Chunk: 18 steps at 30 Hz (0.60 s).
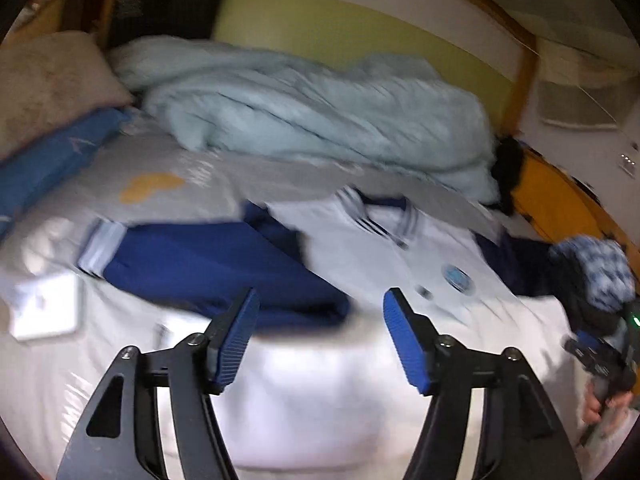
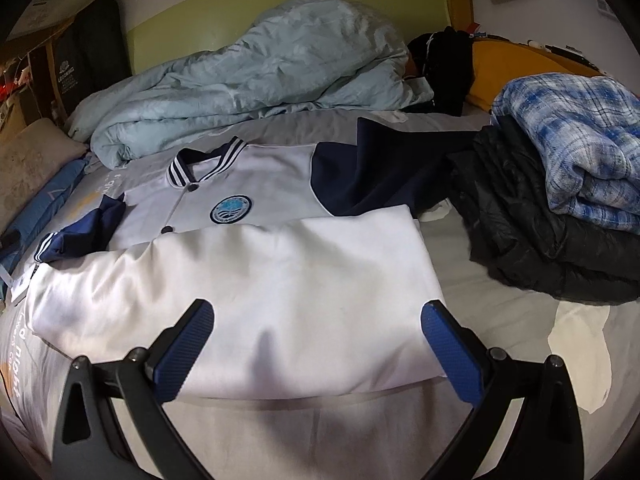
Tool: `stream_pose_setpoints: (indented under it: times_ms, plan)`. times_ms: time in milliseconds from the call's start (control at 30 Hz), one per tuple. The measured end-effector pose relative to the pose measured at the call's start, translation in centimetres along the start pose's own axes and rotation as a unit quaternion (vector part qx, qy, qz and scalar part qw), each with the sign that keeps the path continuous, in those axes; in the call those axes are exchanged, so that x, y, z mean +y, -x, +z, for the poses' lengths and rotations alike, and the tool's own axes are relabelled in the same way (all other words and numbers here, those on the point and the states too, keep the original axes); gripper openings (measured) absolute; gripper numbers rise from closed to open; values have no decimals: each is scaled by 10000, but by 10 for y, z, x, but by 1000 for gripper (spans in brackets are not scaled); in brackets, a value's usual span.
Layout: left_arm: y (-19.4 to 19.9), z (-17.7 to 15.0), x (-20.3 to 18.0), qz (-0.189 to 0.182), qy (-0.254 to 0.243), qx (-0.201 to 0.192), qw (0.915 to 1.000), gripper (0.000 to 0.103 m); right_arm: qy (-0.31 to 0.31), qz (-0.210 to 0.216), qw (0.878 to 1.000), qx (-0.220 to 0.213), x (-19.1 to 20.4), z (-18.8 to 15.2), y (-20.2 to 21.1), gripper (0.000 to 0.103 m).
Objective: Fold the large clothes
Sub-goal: 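Grasp the navy sleeve with the left tool and lay it across the white body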
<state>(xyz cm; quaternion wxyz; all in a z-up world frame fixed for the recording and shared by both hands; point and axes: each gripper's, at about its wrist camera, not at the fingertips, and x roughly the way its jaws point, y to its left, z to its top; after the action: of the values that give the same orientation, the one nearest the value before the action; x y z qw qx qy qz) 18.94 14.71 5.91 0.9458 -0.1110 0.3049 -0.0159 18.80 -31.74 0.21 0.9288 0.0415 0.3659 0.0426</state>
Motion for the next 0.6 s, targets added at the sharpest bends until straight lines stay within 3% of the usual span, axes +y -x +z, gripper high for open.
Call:
stream_pose_setpoints:
  times_ms: [33, 167, 333, 467, 600]
  plan:
    - [-1, 5, 12, 122, 97, -24, 9999, 76, -7, -7, 10000, 6, 0, 0, 0, 103]
    - [-5, 14, 71, 633, 1117, -126, 9916, 77, -44, -27, 10000, 48, -1, 0, -3, 103]
    - [-29, 10, 118, 674, 1728, 239, 9824, 78, -49, -20, 9999, 156, 1, -1, -10, 103]
    - [-62, 2, 147, 264, 2180, 653, 9734, 77, 52, -37, 9997, 225, 6, -2, -15, 103]
    - [-89, -5, 166, 530, 2280, 893, 9681, 76, 59, 9, 9997, 255, 7, -3, -15, 103]
